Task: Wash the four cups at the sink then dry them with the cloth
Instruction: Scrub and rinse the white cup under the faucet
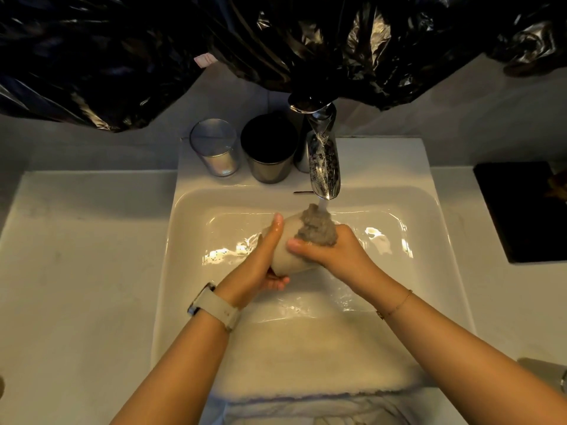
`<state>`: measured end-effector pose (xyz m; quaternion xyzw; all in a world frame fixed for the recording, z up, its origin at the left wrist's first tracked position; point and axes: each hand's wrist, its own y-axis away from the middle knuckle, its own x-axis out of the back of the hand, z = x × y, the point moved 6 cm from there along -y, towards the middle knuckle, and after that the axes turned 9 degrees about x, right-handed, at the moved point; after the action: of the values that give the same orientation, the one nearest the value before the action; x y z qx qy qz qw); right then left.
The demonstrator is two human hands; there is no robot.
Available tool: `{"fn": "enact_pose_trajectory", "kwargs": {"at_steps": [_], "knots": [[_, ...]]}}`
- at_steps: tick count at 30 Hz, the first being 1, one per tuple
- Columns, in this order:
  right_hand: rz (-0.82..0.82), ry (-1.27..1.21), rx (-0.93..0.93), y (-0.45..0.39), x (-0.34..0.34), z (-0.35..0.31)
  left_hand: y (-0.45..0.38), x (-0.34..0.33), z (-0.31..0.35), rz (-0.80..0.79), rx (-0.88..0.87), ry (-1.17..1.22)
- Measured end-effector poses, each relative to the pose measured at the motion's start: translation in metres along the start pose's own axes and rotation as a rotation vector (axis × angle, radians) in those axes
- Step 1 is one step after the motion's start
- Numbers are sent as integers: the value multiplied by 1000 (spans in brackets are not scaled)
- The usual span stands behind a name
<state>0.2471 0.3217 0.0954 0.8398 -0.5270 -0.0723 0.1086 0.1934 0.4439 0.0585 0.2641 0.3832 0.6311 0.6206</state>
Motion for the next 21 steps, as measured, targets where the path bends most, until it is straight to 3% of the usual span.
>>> {"fn": "enact_pose_trajectory", "kwargs": {"at_steps": [2, 5, 8, 14, 17, 21], "knots": [[122, -161, -136, 0, 1, 10, 4, 6, 0, 158, -169, -183], [188, -316, -278, 3, -8, 18, 11, 10, 6, 306, -384, -227], [167, -228, -164, 3, -11, 9, 7, 11, 9, 333, -272, -113], [-98, 236, 69, 8, -8, 4, -7, -1, 9, 10, 72, 179], [-163, 175, 51, 10, -4, 3, -4, -2, 12, 2, 47, 114], [30, -41, -42, 5, -3, 0, -3, 0, 15, 236, -168, -13]]}}
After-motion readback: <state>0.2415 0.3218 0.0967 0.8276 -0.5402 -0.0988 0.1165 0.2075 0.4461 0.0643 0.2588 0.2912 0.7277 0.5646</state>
